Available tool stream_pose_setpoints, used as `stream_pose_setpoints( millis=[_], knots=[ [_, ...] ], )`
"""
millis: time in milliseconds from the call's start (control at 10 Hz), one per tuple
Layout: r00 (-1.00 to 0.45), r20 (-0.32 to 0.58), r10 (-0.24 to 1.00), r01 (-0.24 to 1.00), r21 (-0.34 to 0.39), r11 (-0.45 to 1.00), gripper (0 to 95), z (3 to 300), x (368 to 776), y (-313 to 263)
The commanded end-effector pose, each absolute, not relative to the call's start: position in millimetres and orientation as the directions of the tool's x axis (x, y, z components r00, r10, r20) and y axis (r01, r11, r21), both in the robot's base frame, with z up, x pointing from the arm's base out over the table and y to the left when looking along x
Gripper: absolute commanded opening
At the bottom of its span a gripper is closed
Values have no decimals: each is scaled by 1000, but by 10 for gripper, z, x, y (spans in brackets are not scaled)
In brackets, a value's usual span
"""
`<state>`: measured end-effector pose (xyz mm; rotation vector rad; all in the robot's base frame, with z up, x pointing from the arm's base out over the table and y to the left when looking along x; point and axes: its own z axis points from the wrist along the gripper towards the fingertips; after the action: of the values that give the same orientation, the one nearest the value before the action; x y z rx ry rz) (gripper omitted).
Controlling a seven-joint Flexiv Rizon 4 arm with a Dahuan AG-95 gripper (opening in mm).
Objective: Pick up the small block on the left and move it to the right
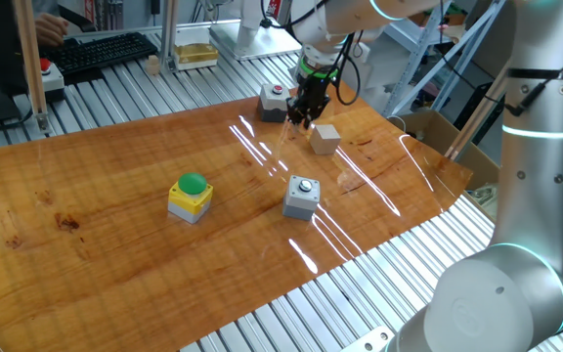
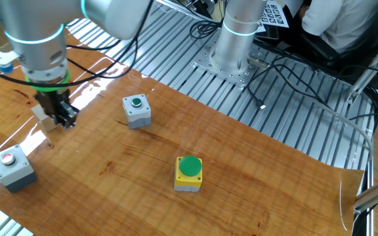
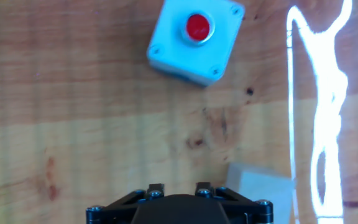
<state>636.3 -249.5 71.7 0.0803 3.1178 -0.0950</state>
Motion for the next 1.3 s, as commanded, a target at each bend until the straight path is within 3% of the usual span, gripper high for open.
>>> stream_pose_setpoints(
  millis=[100, 400, 500, 600, 800, 1300],
  knots=[
    [-998, -32, 51, 53, -88, 995, 570, 721, 6376, -2507],
    [-999, -26, 43, 45, -82, 996, 570, 731, 6439, -2546],
    [-999, -26, 33, 35, -80, 996, 380, 731, 6439, -2546],
    [-1000, -30, 8, 10, -80, 997, 0, 731, 6439, -2546],
    [-997, -19, 71, 72, -36, 997, 0, 731, 6439, -2546],
    [-985, -13, 175, 175, -81, 981, 0, 731, 6439, -2546]
  ],
)
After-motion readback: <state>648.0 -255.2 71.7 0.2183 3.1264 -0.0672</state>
